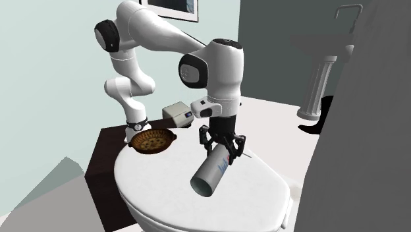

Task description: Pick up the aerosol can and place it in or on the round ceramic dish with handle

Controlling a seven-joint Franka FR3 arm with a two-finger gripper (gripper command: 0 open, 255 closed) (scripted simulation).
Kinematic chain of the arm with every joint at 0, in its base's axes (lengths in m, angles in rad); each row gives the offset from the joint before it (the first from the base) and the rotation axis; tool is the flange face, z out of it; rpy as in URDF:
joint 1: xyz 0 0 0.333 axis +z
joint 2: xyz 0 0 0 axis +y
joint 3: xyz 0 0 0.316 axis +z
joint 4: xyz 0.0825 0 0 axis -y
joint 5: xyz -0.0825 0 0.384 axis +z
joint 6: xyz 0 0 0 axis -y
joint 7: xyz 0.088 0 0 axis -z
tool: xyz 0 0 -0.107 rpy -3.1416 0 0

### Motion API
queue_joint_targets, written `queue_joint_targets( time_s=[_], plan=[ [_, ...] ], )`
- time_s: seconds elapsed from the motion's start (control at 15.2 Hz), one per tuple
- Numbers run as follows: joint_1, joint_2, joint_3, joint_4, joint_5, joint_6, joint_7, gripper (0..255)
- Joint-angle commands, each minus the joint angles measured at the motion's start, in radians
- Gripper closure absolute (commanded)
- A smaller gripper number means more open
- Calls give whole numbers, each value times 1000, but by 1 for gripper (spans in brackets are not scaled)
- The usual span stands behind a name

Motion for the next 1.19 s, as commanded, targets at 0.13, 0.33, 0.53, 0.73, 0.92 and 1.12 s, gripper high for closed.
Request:
queue_joint_targets(
  time_s=[0.13,0.33,0.53,0.73,0.92,1.12],
  plan=[
    [-2,-20,7,32,12,-49,-7,255],
    [-3,-32,10,57,20,-83,-11,255],
    [-3,-42,14,84,26,-119,-15,255],
    [-2,-50,17,113,32,-156,-19,255],
    [0,-56,19,145,36,-193,-21,255],
    [-23,-107,25,96,60,-189,-36,255]
  ],
)
